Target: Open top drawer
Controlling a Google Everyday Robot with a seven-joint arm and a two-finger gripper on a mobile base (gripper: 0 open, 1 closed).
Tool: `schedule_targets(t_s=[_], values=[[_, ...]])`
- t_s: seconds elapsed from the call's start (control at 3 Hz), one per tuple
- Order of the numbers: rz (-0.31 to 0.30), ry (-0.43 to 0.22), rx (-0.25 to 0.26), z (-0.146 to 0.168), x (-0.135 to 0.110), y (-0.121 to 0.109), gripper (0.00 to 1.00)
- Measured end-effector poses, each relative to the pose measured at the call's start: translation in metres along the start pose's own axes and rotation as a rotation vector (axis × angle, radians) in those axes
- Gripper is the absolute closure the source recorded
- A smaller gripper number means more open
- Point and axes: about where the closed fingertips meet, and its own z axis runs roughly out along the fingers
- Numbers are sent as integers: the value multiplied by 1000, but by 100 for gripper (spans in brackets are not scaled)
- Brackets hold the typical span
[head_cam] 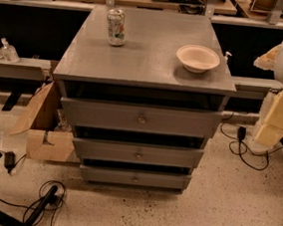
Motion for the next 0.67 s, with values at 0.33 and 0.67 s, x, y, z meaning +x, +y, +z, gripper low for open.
schedule_targets(t_s=[0.33,0.67], values=[[-4,0,-9,19,-2,-3,0],[-4,5,-20,68,-1,-9,0]])
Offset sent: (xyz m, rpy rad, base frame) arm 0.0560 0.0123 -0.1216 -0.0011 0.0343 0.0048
